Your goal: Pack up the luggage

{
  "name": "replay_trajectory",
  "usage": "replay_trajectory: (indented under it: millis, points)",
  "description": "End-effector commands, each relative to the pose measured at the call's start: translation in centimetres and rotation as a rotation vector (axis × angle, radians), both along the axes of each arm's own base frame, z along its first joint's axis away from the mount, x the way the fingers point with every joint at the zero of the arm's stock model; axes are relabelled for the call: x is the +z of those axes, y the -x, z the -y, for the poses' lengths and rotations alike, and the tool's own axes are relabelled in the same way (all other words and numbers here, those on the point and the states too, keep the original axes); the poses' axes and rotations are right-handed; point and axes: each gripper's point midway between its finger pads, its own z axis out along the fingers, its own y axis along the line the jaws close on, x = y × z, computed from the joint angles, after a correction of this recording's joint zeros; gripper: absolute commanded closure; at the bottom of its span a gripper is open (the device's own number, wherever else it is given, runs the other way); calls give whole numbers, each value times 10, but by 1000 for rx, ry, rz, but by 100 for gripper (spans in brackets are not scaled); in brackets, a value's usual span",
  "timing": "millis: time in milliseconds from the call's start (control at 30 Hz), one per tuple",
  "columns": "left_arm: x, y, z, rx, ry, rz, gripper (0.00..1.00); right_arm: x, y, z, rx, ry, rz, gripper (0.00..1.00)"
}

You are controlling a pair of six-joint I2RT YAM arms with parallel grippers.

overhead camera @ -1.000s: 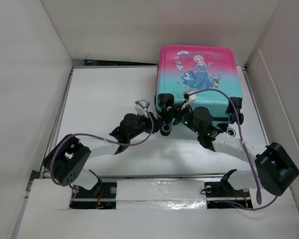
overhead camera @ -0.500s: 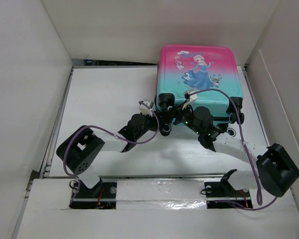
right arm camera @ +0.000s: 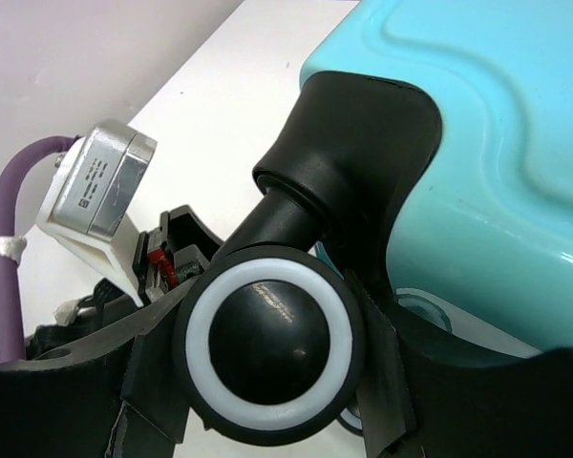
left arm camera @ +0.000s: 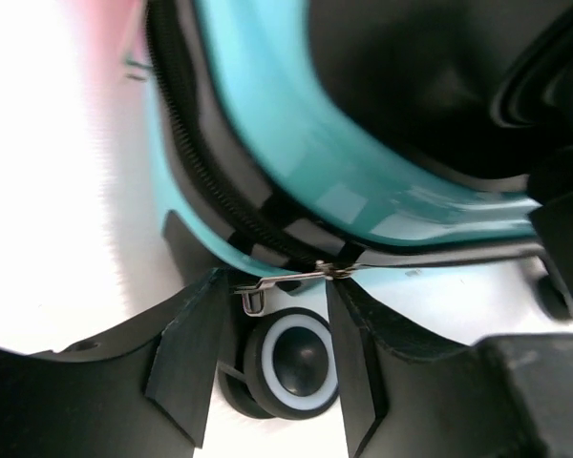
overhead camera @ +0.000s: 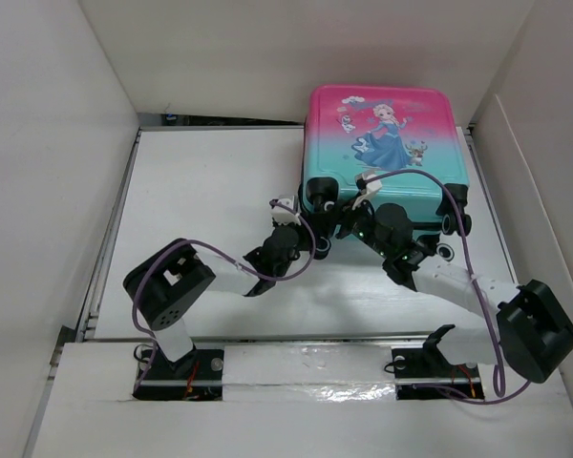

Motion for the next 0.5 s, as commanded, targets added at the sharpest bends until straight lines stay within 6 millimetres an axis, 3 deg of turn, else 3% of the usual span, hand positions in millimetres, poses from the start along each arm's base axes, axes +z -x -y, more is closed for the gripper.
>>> replay_trajectory:
  millis: [0,233,467]
  points:
    - [51,7,34,-5,2,181,55,62,20,-22,110,-150,135,96]
    - [55,4,37,12,-3,212,54,72,26,-25,130,-144,156,98]
    - [52,28,65,-176,-38,258,57,67,25,-26,135,-137,150,98]
